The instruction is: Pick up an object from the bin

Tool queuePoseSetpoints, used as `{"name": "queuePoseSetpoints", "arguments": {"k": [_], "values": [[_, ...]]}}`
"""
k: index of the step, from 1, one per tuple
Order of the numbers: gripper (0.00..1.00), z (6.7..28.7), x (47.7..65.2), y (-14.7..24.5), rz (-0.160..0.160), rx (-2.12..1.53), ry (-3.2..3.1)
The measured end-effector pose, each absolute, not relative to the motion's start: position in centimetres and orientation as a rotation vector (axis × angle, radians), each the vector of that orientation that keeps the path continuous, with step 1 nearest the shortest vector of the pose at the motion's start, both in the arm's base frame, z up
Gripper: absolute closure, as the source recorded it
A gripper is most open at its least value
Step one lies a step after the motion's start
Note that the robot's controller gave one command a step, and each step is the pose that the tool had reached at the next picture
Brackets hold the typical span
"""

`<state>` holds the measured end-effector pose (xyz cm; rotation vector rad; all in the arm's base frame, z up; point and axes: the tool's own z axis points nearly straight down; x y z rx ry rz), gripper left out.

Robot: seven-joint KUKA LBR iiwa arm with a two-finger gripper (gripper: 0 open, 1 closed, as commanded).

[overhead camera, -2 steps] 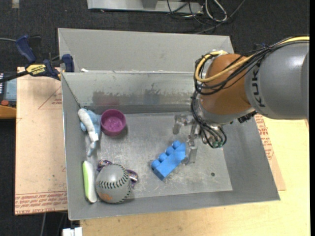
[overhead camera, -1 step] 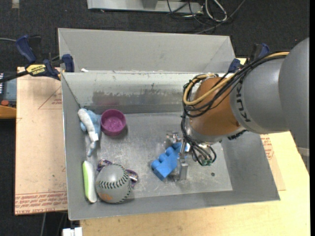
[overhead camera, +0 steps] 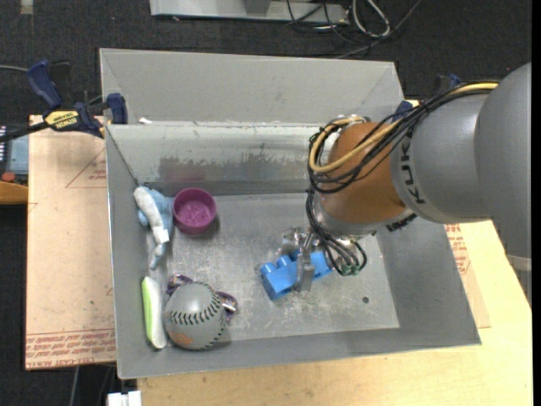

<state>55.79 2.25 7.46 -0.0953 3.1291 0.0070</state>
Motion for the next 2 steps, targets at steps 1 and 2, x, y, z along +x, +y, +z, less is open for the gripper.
{"name": "queuePoseSetpoints", "arguments": {"k": [1, 2], "values": [[1.0, 7.5, 55.8, 2.2, 0.007, -0.095, 3.129], [1.0, 7.2, 53.4, 0.1, 0.01, -0.211, 3.114]]}}
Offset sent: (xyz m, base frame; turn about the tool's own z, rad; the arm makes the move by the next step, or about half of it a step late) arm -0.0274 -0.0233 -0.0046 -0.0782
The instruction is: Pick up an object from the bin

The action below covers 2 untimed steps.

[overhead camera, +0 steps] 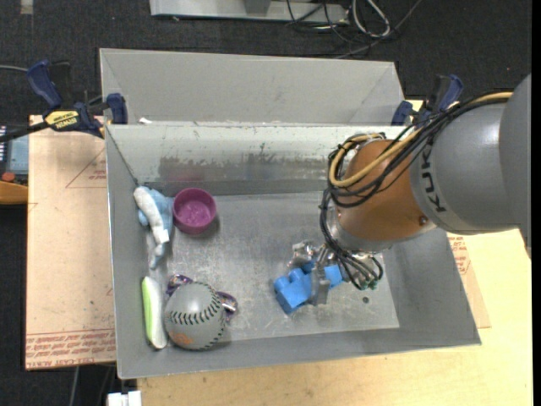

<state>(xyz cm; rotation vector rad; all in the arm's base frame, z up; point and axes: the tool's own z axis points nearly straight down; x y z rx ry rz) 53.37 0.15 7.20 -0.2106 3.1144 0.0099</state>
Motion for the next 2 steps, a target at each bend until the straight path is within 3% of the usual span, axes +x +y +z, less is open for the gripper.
{"name": "queuePoseSetpoints", "arguments": {"k": [1, 2], "values": [[1.0, 7.82, 55.76, 2.42, 0.009, -0.117, 3.125], [1.0, 7.96, 55.68, 2.61, 0.013, -0.136, 3.119]]}}
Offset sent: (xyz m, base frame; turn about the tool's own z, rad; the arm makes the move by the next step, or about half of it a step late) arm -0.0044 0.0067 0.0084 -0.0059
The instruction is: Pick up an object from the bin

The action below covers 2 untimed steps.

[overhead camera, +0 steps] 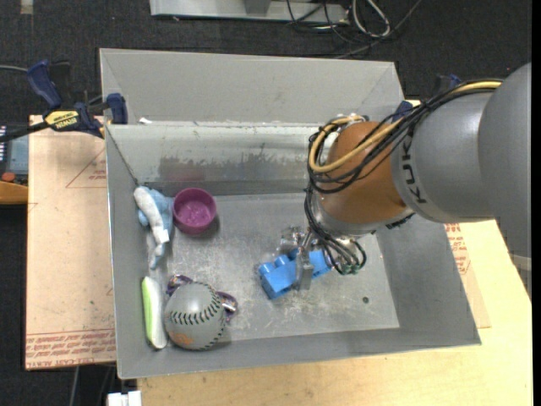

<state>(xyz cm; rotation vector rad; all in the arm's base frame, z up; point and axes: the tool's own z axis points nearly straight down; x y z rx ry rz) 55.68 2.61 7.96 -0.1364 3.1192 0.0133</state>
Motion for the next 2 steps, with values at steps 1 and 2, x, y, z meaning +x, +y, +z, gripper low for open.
{"name": "queuePoseSetpoints", "arguments": {"k": [1, 2], "values": [[1.0, 9.08, 58.56, 6.87, 0.011, -0.408, 3.094], [1.0, 9.79, 58.05, 6.74, 0.017, -0.396, 3.098]]}}
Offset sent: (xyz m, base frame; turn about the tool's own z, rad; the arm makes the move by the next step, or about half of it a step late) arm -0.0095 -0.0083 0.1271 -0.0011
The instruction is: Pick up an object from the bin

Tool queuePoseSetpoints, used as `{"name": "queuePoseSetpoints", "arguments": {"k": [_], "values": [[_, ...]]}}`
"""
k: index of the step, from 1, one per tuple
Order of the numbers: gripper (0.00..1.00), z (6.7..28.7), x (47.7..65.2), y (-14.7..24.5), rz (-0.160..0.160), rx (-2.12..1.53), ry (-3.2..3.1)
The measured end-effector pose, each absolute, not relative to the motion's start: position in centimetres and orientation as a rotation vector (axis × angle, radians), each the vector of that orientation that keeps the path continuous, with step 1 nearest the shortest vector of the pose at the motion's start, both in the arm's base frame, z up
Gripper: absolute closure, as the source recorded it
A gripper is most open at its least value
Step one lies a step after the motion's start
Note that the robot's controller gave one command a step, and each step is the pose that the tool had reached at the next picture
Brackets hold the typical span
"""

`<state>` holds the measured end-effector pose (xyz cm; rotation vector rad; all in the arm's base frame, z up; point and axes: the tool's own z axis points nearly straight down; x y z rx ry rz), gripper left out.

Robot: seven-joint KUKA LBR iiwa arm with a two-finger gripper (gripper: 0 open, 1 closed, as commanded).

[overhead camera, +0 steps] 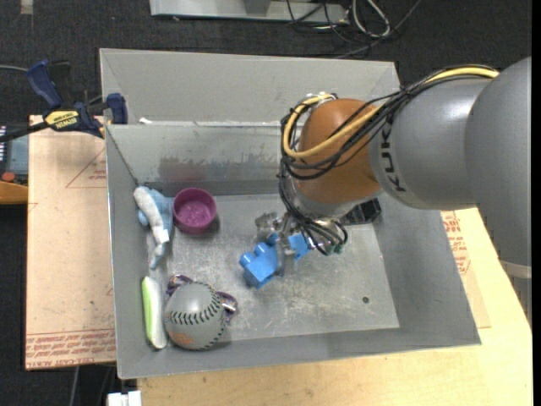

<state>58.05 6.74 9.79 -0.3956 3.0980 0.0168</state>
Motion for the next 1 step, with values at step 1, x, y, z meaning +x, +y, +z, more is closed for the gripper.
{"name": "queuePoseSetpoints", "arguments": {"k": [1], "values": [[1.0, 20.66, 59.01, 2.98, 0.014, -0.544, 3.071]]}}
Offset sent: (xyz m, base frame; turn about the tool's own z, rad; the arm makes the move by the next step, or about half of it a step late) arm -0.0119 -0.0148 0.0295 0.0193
